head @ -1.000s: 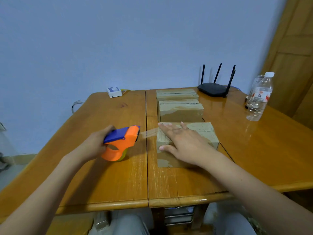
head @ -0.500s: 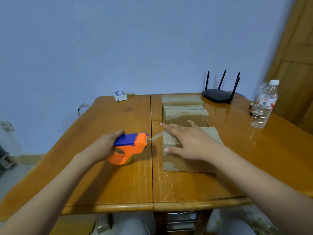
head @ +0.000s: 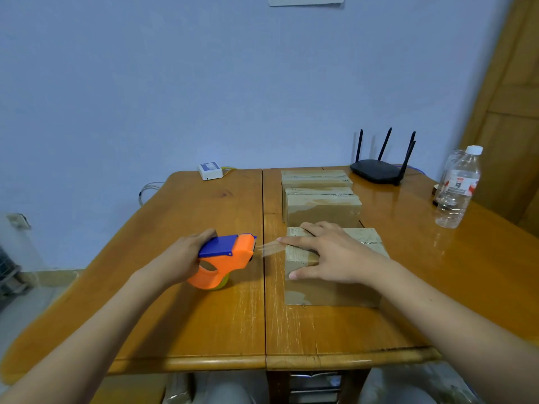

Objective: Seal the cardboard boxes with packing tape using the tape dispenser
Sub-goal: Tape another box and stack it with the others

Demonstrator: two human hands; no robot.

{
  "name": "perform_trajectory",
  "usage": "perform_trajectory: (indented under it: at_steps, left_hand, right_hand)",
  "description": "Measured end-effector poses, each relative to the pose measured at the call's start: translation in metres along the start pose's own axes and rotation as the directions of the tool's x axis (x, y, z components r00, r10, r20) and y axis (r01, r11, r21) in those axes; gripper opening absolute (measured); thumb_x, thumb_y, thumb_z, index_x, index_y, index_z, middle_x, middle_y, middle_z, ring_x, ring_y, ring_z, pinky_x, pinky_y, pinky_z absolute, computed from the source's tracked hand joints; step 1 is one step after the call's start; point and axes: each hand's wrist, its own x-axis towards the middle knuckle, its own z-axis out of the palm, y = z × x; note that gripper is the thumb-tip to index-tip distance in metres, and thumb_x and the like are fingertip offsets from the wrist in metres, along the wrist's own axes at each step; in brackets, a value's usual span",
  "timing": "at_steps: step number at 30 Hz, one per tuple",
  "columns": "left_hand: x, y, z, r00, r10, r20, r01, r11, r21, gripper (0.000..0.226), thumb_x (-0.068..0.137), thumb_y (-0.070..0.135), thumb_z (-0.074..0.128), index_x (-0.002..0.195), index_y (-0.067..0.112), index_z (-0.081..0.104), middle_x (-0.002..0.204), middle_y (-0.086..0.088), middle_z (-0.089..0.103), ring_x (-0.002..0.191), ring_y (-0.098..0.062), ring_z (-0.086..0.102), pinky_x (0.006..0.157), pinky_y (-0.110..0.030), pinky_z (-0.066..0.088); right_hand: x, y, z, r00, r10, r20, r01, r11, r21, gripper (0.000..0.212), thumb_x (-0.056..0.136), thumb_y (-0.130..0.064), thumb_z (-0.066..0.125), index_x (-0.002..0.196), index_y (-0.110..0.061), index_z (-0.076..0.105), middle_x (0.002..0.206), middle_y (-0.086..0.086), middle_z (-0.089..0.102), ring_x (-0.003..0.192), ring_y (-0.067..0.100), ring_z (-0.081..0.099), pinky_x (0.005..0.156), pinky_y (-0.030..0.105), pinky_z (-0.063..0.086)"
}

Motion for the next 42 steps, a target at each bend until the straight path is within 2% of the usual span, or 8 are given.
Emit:
perform_trajectory:
  at_steps: [7,12,17,22,30,35,38,42]
  left_hand:
    - [0.004,0.01,0.0,0.999,0.011,0.042,-0.014,0.996,0.084,0.029,0.093,0.017,0.057,0.103,0.04,0.043,0.094,0.01,0.059,0.08,-0.009,0.058,0.069,-0.034,0.052]
    - [0.009,0.025,-0.001,0.996,0.021,0.089,-0.039,0.979,0.202,0.031,0.095,0.018,0.056,0.108,0.04,0.038,0.094,0.008,0.057,0.079,-0.009,0.057,0.063,-0.025,0.048]
    - [0.015,0.042,-0.003,0.991,0.016,0.133,-0.056,0.95,0.307,0.038,0.095,0.013,0.054,0.12,0.036,0.037,0.094,0.006,0.054,0.077,-0.011,0.056,0.058,-0.021,0.04]
    - [0.024,0.06,-0.006,0.976,0.006,0.218,-0.084,0.932,0.353,0.042,0.093,0.011,0.054,0.126,0.032,0.039,0.099,0.002,0.056,0.085,-0.016,0.059,0.071,-0.03,0.053]
    - [0.035,0.081,-0.015,0.927,-0.074,0.368,-0.063,0.936,0.347,0.049,0.088,0.008,0.055,0.13,0.03,0.042,0.107,-0.002,0.058,0.093,-0.019,0.057,0.078,-0.032,0.05]
    - [0.047,0.098,-0.009,0.896,-0.086,0.437,-0.151,0.864,0.48,0.055,0.088,0.01,0.06,0.137,0.028,0.043,0.11,0.0,0.056,0.099,-0.019,0.053,0.082,-0.033,0.048]
    - [0.054,0.093,-0.015,0.864,-0.205,0.461,-0.046,0.878,0.477,0.053,0.09,0.008,0.054,0.138,0.028,0.044,0.11,0.0,0.054,0.1,-0.021,0.054,0.082,-0.033,0.05]
    - [0.046,0.056,-0.04,0.869,-0.282,0.406,0.095,0.901,0.424,0.041,0.088,0.002,0.042,0.12,0.026,0.052,0.104,-0.002,0.059,0.091,-0.023,0.057,0.075,-0.036,0.046]
  right_hand:
    - [0.002,0.002,0.001,1.0,-0.004,-0.012,0.004,1.0,0.031,0.074,0.079,-0.085,0.049,0.145,-0.069,0.018,0.166,0.003,0.022,0.15,0.027,0.016,0.119,0.047,0.023]
    - [0.001,-0.001,-0.001,1.0,-0.023,0.007,0.023,1.0,-0.011,0.07,0.084,-0.082,0.045,0.142,-0.074,0.008,0.166,0.007,0.02,0.149,0.029,0.016,0.119,0.046,0.021]
    - [0.001,-0.004,-0.002,1.0,-0.018,0.01,0.019,0.999,-0.041,0.067,0.085,-0.08,0.046,0.145,-0.067,0.022,0.166,0.007,0.02,0.15,0.028,0.015,0.119,0.044,0.019]
    - [0.002,-0.005,-0.003,1.0,-0.021,0.002,0.021,0.999,-0.042,0.066,0.085,-0.079,0.048,0.145,-0.061,0.029,0.164,0.007,0.024,0.148,0.028,0.018,0.118,0.045,0.02]
    - [0.004,-0.006,-0.002,1.0,-0.018,0.004,0.018,0.998,-0.063,0.066,0.084,-0.08,0.047,0.144,-0.058,0.031,0.163,0.008,0.024,0.147,0.031,0.019,0.118,0.048,0.022]
    - [0.004,-0.007,-0.002,1.0,-0.024,-0.002,0.024,0.996,-0.089,0.063,0.085,-0.081,0.046,0.142,-0.058,0.033,0.163,0.009,0.024,0.147,0.031,0.021,0.118,0.048,0.023]
    - [0.003,-0.004,-0.001,1.0,-0.028,-0.011,0.027,0.995,-0.094,0.067,0.084,-0.082,0.044,0.145,-0.06,0.027,0.164,0.008,0.024,0.147,0.031,0.021,0.118,0.048,0.022]
    - [0.002,-0.001,0.001,0.998,-0.044,-0.042,0.04,0.996,-0.085,0.081,0.083,-0.085,0.041,0.151,-0.062,0.004,0.162,0.004,0.029,0.147,0.029,0.026,0.117,0.047,0.024]
